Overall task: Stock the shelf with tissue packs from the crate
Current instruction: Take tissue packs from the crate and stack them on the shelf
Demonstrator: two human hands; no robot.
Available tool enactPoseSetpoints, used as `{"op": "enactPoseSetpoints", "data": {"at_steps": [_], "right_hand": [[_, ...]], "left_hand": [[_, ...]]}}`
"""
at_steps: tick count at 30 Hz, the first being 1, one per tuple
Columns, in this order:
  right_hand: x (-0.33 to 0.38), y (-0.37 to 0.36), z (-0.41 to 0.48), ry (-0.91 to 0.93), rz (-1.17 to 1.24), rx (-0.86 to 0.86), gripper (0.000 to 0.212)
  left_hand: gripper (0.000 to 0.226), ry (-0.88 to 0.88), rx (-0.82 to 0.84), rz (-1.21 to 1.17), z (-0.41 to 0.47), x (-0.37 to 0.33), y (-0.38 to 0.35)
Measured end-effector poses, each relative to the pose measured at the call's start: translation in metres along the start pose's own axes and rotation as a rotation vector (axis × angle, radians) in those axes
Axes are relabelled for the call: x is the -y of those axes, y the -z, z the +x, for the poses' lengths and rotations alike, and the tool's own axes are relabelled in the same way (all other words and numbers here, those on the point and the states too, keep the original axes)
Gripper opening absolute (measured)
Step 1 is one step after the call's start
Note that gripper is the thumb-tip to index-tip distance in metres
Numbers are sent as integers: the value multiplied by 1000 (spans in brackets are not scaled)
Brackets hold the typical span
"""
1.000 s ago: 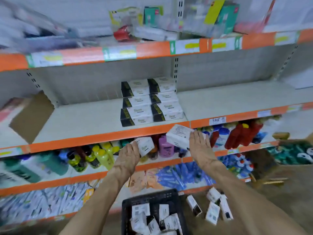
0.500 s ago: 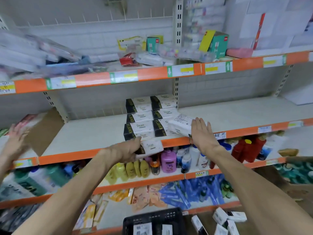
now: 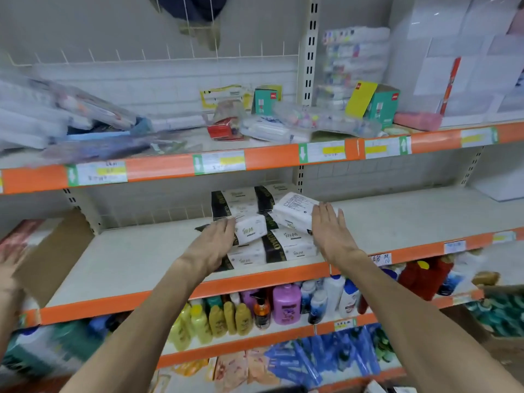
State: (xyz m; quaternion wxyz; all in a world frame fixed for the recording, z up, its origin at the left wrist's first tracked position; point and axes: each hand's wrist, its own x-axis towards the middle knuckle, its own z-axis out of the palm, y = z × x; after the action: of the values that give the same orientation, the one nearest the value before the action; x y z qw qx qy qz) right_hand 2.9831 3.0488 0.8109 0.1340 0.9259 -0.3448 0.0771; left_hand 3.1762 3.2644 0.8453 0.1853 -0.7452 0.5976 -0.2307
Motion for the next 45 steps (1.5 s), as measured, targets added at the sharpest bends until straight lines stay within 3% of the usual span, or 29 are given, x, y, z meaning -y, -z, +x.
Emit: {"op": "enactPoseSetpoints", "data": {"at_steps": [3,6,8,10,12,15,23,27,31,36,38,40,42,43,45], "right_hand": [[15,-21,12,11,-14,4,82],[23,-38,17,47,-43,76,81],[25,-47,19,59,-37,143,81],[25,-54,23,56,-14,182,85],[21,-58,27,54,26,179,85],[18,-58,32,68,71,180,81],[15,-65,34,64,71,127,92],[11,-60,41,53,136,71,72],[2,-45,53,-107,538,-19,51],[8,-12,67,-478,1038,62,44],[17,-1,72,-695,1476,176,42],[24,4,69,-808,1745,464,37],[29,2,59,-697,1579,732,46],[29,2,56,-610,1425,770,47],[26,2,55,-460,1047,603,37]], "left_hand": [[71,-44,-48,82,10,-1,-36],[76,-80,39,124,13,-9,-59],[69,-36,119,10,15,-15,-80],[70,119,9,-94,23,-11,-87],[76,100,9,-175,26,-14,-94],[80,87,177,-299,27,-14,-68],[88,218,86,-605,38,-13,-73],[88,244,74,-663,37,-14,-73],[89,242,101,-696,37,-14,-75],[86,243,88,-709,40,-13,-74],[85,239,82,-692,41,-12,-75],[86,244,70,-695,40,-13,-76],[85,238,65,-702,39,-12,-78],[83,237,66,-707,39,-12,-80],[80,238,67,-718,39,-10,-82]]}}
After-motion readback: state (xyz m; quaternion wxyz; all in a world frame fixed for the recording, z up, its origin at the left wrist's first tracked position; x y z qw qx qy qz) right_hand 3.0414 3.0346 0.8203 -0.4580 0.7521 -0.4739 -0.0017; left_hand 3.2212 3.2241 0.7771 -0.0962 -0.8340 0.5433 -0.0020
